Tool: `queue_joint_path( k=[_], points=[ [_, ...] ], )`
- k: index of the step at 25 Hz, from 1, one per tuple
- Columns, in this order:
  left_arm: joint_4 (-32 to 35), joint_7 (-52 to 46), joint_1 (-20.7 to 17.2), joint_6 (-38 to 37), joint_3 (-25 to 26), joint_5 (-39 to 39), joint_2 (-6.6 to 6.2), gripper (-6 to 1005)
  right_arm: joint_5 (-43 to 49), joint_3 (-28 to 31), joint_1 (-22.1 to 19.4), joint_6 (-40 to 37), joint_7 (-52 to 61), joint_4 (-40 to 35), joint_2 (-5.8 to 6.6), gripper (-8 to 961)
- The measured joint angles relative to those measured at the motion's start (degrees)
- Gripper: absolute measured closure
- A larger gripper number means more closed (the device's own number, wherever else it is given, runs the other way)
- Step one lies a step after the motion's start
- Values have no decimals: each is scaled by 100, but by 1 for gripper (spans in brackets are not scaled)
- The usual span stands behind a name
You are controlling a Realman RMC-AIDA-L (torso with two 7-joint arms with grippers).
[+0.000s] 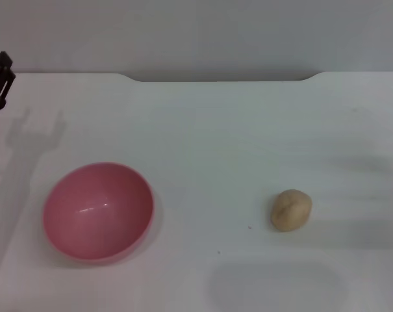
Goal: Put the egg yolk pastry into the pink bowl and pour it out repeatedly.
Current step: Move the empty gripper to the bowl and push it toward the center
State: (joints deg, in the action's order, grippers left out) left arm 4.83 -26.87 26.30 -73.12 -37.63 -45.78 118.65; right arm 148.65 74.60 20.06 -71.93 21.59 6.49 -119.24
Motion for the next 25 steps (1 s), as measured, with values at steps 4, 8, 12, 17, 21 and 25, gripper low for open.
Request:
queue_joint_path(
  k=[4, 8, 12, 17, 21, 25],
  points=[
    [-38, 11, -135, -106, 34, 0, 0, 317, 5, -141, 27, 158, 4, 184, -6, 386],
    [-43, 10, -252, -316, 42, -1, 0, 317, 7, -224, 55, 195, 4, 292, -5, 386],
    [-44, -22, -308, -377, 45, -1, -2, 317, 9, -233, 92, 197, -15, 309, -4, 386],
    [-114, -27, -298, -380, 245, -2, -6, 317, 13, -306, 99, 198, 13, 341, -19, 386],
    [-388, -36, -182, -371, 820, 2, -14, 317, 12, -514, 75, 198, 101, 349, -30, 386],
    [-374, -1, -43, -309, 876, -19, -26, 317, 13, -589, 48, 203, 293, 351, -34, 386]
  ],
)
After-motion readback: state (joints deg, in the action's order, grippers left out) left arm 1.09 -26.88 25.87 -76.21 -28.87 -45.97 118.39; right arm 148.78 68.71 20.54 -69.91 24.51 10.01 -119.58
